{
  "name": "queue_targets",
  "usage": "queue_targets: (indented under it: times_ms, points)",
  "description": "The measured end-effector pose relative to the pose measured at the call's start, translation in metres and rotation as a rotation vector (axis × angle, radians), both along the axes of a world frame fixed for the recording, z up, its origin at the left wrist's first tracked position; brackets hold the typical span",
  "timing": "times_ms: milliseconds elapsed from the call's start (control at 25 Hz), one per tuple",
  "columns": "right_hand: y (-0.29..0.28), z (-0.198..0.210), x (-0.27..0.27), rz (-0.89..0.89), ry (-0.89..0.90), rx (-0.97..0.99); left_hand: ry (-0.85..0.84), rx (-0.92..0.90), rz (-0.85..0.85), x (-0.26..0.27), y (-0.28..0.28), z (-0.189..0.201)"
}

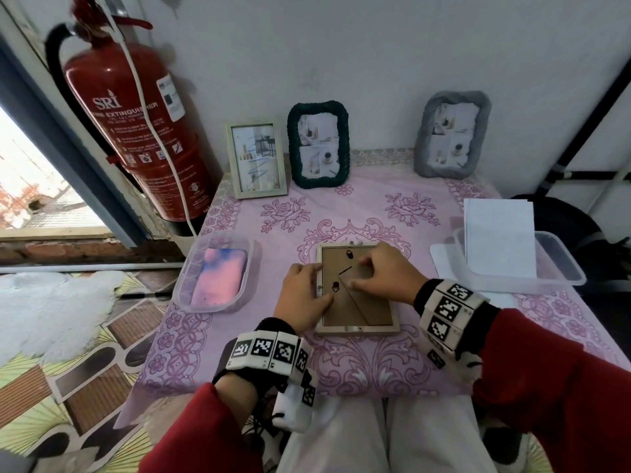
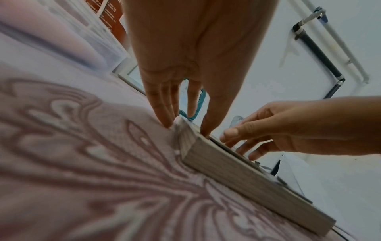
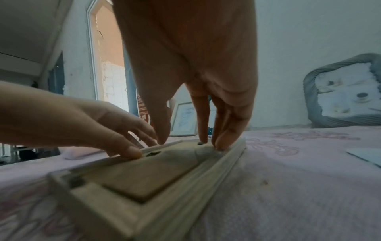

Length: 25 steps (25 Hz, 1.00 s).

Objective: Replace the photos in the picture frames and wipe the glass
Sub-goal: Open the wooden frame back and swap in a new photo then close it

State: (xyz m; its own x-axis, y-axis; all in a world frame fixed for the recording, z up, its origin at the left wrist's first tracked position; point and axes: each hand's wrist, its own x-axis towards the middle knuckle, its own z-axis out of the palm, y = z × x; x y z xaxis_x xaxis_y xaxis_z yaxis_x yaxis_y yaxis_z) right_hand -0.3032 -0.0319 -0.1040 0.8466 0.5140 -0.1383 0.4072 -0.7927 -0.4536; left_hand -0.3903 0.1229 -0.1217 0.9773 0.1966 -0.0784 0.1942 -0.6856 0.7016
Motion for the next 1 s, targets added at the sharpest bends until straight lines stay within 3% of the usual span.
queue_targets:
  times_ms: [200, 560, 840, 1000]
  points:
    - [-0.004, -0.006, -0.014, 0.006, -0.067, -0.192, 0.03, 0.015, -0.066, 0.002, -0.003, 0.003]
    - [-0.021, -0.012, -0.01, -0.119, -0.035, 0.18, 0.041, -0.018, -0.087, 0.004, -0.017, 0.006]
    - [-0.024, -0.013, -0.01, -0.139, -0.037, 0.298, -0.014, -0.184, 0.029, 0.0, -0.022, 0.009]
    - [-0.028, -0.012, -0.009, -0.139, 0.034, 0.341, -0.012, -0.517, 0.093, 0.0, -0.027, 0.013]
